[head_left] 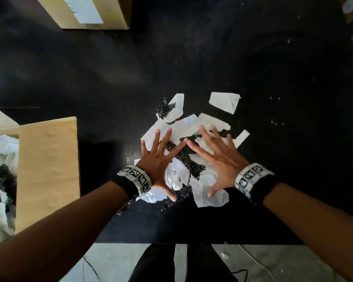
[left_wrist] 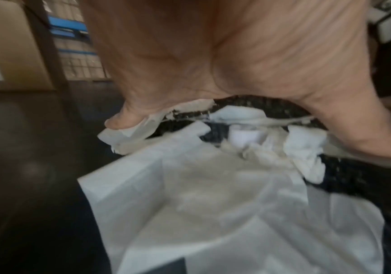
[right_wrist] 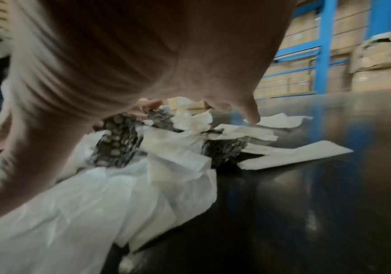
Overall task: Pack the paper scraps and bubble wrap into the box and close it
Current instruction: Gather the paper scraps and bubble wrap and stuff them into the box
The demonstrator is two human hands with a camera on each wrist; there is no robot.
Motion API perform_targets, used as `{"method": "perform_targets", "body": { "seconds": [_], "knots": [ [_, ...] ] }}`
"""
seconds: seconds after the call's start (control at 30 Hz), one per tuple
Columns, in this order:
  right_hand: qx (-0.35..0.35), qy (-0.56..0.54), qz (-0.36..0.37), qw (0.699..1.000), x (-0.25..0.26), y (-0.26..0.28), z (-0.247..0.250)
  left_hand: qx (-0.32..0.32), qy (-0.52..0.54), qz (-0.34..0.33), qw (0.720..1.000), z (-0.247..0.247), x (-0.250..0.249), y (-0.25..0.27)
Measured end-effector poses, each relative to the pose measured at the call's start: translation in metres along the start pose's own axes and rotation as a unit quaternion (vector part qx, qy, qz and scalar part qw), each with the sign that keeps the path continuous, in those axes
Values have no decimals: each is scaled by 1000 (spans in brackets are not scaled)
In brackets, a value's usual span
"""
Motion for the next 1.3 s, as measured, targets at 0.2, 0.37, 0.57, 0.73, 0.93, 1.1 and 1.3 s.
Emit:
{"method": "perform_targets", "body": {
  "seconds": [0.2, 0.37, 0.57, 0.73, 0.93, 1.1, 1.3],
  "knots": [
    [19, -2, -10, 1000, 0, -46, -10, -19, 32, 28, 999, -26, -5, -24],
    [3, 23, -45, 999, 1, -63, -11, -78, 98, 40, 991, -25, -14, -28],
    [-100, -11, -44, 994, 4, -57, -7, -227, 206, 7, 952, -25, -15, -20],
    [-133, -29, -52, 989, 9, -65, -13, -318, 232, 19, 919, -22, -19, -22],
    [-251, -29, -27, 967, 8, -57, 0, -375, 251, -46, 891, -7, -30, -13],
    [-346, -48, -6, 937, 15, -21, 26, -378, 245, -65, 891, 19, -35, 11],
    [-434, -44, 32, 899, 38, 35, 76, -428, 209, -82, 875, 67, -49, 61]
  ]
}}
Point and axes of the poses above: each hand's wrist, its own y-axis away from the middle knuckle, its own z-axis out of the back of the hand, x = y × z, the point moved 5 cm from there along -y, towards the middle knuckle, and after that the axes turned 13 degrees about x, right-handed, at the moved point
